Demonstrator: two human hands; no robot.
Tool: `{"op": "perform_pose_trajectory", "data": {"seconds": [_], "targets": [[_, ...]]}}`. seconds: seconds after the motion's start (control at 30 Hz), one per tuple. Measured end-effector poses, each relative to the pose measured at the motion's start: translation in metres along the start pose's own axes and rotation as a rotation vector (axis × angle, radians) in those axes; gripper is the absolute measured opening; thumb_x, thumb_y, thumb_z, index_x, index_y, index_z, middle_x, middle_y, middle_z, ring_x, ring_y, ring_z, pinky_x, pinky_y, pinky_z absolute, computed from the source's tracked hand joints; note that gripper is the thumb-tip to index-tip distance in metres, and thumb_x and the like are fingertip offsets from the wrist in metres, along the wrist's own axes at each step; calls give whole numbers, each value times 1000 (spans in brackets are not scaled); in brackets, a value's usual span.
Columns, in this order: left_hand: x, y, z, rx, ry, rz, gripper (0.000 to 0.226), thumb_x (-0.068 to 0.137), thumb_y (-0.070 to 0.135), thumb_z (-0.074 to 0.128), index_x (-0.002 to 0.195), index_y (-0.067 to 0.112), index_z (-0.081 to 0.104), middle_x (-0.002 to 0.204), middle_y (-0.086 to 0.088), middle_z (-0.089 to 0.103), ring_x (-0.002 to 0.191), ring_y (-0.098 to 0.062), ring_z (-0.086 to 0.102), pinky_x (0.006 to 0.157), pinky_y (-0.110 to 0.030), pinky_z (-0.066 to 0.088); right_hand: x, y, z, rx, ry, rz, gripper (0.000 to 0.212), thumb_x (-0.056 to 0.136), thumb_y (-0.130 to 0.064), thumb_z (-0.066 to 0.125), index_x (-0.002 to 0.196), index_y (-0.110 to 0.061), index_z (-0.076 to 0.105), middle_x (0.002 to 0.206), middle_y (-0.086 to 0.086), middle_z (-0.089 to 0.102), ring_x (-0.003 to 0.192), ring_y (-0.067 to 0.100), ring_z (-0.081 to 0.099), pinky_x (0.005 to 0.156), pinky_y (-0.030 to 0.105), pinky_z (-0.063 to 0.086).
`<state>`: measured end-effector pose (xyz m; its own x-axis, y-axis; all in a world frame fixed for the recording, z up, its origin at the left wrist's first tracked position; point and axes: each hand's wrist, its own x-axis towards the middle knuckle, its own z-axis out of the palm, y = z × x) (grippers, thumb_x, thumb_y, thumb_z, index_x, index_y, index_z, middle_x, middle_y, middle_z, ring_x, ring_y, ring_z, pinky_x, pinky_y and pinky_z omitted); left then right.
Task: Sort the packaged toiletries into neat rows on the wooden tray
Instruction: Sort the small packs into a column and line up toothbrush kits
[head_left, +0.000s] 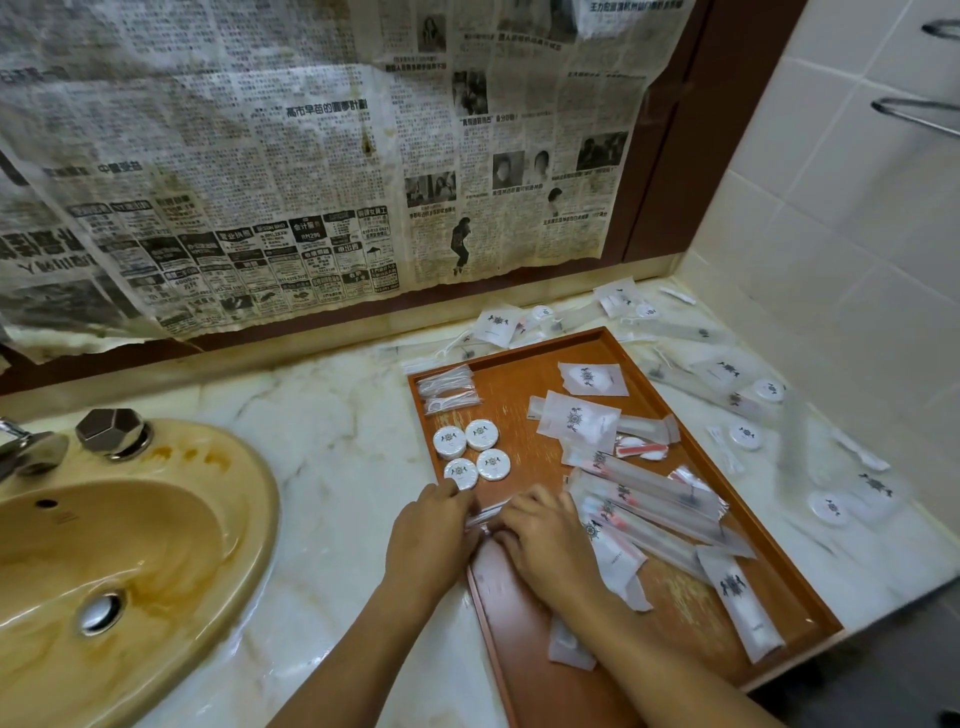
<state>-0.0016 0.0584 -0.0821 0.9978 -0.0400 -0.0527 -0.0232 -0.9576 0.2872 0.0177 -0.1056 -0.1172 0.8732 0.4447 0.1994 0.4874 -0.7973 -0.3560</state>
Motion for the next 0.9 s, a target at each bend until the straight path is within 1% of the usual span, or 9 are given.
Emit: {"op": "perform_pose_trajectory", "data": {"seconds": [0.13, 0.2, 0.27, 0.37, 0.43, 0.53, 0.67, 0.77, 0.9], "targets": [[0, 3, 1, 12, 14, -22, 20, 92, 37, 56, 108, 26, 62, 111, 5, 59, 100, -18, 55, 71, -30, 45, -7, -2, -6, 78, 34, 29, 20, 87, -36, 51, 91, -31, 70, 95, -16, 61, 97, 13, 53, 81, 31, 33], [0, 4, 1, 27, 19, -23, 21, 93, 35, 54, 111, 26, 61, 114, 5, 59, 101, -18, 54, 72, -29, 46, -13, 0, -12, 107, 77, 69, 11, 87, -30, 61, 93, -31, 70, 99, -16, 59, 100, 12, 52, 82, 30, 31], [-2, 5, 2, 18, 35, -22, 24, 94, 35, 53, 115, 27, 60, 116, 5, 58, 104, -17, 54, 74, -29, 48, -23, 8, -19, 118, 123, 115, 11, 84, -26, 71, 93, -32, 70, 102, -15, 59, 104, 10, 50, 85, 29, 30], [-6, 7, 3, -9, 72, -9, 30, 94, 39, 54, 121, 27, 58, 122, 6, 56, 110, -16, 51, 78, -27, 49, -36, 25, -33, 86, 155, 173, 15, 83, -26, 74, 96, -33, 71, 106, -15, 59, 108, 9, 48, 90, 27, 25], [-6, 7, 5, -12, 85, 11, 36, 90, 41, 60, 124, 28, 58, 123, 7, 55, 114, -16, 50, 81, -26, 49, -39, 38, -41, 67, 174, 213, 18, 82, -22, 75, 96, -33, 72, 105, -15, 60, 107, 8, 47, 89, 29, 25], [-2, 9, 8, 18, 71, 50, 41, 82, 45, 68, 120, 29, 60, 120, 5, 56, 111, -19, 51, 82, -29, 50, -37, 57, -55, 64, 207, 293, 23, 79, -17, 78, 95, -33, 72, 104, -15, 61, 108, 10, 48, 88, 33, 27], [3, 13, 9, 84, 75, 47, 34, 81, 40, 71, 112, 29, 63, 115, 2, 59, 104, -21, 54, 78, -31, 49, -36, 83, -76, 15, 214, 384, 17, 85, -21, 73, 98, -30, 72, 107, -13, 61, 110, 13, 48, 89, 31, 22], [6, 13, 9, 89, 95, 21, 28, 78, 34, 75, 104, 28, 67, 106, 1, 62, 97, -22, 57, 72, -31, 49, -34, 107, -88, -44, 223, 446, 19, 85, -17, 72, 102, -26, 73, 107, -6, 66, 104, 18, 52, 84, 33, 27], [9, 18, 10, 94, 84, 26, 33, 70, 35, 80, 100, 27, 68, 98, 1, 61, 91, -22, 58, 68, -32, 49, -35, 138, -101, -118, 240, 521, 15, 86, -20, 72, 101, -23, 75, 96, -1, 72, 94, 22, 56, 80, 38, 35]]}}
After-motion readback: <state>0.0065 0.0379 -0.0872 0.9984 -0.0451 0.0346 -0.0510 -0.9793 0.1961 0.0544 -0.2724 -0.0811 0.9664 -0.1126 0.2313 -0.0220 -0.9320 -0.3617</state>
